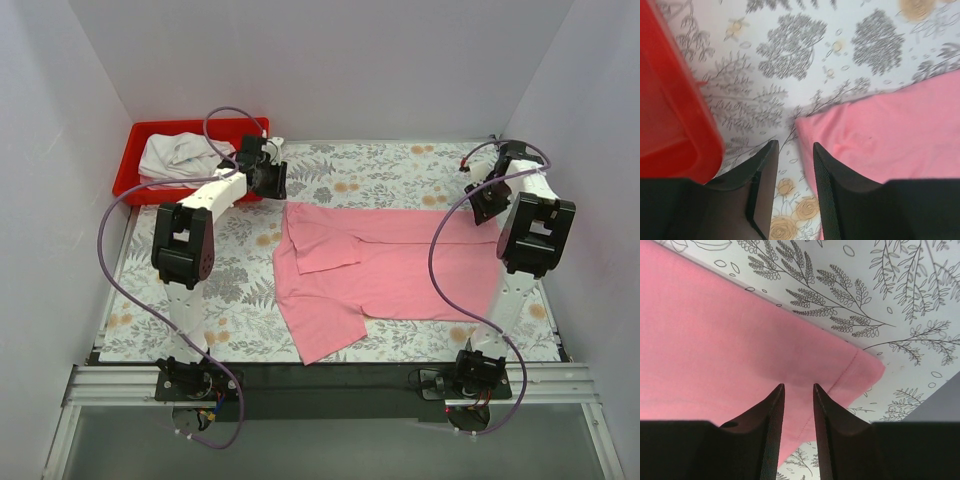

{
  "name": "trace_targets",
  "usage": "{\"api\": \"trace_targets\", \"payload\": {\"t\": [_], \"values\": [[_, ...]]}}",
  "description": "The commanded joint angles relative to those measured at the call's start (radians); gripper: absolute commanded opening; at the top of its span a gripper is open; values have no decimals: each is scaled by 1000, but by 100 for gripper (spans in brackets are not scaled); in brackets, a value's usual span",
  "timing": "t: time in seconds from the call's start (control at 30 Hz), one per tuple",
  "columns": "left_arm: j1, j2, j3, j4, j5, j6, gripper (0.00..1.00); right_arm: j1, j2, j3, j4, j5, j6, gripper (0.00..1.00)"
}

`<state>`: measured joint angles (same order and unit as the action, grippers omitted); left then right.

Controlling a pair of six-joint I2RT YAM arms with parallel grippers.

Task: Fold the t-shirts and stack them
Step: Fold the tshirt

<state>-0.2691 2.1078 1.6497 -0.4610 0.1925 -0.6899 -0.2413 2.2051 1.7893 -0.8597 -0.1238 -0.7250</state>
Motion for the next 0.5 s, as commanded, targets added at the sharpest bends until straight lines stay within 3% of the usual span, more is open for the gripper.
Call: {"api": "trace_targets", "payload": {"t": [0.0, 0.17, 0.47], "values": [[-15, 13, 90, 36, 61, -14, 34, -4, -71, 24, 19, -37, -17, 36], [-16, 84, 159, 1, 68, -2, 35, -3, -62, 19, 19, -51, -39, 35], [-19, 73, 87, -27, 88, 50, 33, 7, -25, -18, 22, -11, -85, 34]]}}
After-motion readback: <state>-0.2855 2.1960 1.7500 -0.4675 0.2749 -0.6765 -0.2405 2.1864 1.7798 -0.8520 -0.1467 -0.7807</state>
